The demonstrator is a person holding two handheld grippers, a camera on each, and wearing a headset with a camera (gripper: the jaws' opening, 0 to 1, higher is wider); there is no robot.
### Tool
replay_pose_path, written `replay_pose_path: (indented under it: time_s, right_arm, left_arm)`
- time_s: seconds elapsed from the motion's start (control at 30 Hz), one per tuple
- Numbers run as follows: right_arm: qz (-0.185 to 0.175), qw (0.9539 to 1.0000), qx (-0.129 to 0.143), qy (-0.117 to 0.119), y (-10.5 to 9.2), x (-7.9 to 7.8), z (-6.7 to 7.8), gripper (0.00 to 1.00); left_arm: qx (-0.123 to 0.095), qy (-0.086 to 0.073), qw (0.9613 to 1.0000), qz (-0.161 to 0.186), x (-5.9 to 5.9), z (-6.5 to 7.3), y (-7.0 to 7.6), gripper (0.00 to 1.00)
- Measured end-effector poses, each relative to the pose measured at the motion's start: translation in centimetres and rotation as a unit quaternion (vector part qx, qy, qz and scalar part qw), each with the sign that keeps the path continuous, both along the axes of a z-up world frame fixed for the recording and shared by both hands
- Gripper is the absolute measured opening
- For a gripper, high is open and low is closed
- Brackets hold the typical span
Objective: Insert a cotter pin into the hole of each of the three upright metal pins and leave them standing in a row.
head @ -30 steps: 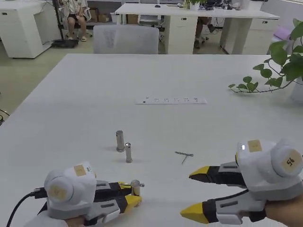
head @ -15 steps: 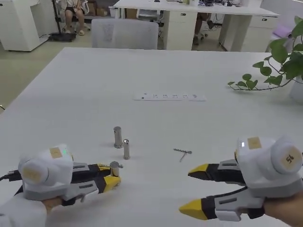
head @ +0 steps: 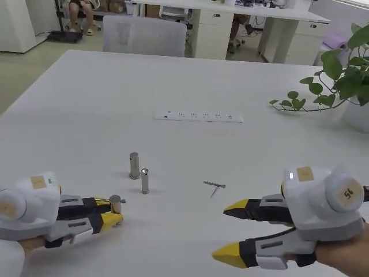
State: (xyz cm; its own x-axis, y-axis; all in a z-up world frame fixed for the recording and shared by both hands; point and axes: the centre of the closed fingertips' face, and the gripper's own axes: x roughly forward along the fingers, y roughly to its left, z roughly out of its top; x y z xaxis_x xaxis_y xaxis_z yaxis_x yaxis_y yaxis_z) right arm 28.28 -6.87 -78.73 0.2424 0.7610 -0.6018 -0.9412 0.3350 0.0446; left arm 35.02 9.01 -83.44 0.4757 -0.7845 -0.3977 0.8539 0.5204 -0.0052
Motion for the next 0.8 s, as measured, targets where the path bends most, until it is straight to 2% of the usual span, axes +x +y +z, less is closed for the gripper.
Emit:
replay_pose_path:
  time_s: [0.07,0.17,0.23,0.53,0.8]
  right_arm:
    - [0.0,1.0,0.0,0.001,0.04,0.03,-0.03,0.52]
    - [0.0,1.0,-0.001,0.002,0.1,0.01,-0.14,0.52]
    - [0.0,1.0,-0.002,0.004,0.15,0.0,-0.24,0.52]
    - [0.001,1.0,-0.004,0.002,0.32,0.16,-0.22,0.52]
    - [0.002,1.0,-0.004,0.0,0.45,0.26,-0.05,0.52]
  left_arm:
    - [-0.006,0.004,1.0,-0.007,-0.2,0.03,-0.09,0.09]
    - [0.001,0.006,0.9999,-0.013,-0.41,-0.31,-0.03,0.09]
    - [-0.009,0.009,0.9999,-0.012,-0.32,-0.53,-0.08,0.09]
    - [-0.013,0.005,0.9997,-0.02,-0.29,-0.54,0.05,0.1]
    - [-0.032,0.013,0.9993,-0.011,-0.3,-0.33,0.17,0.12]
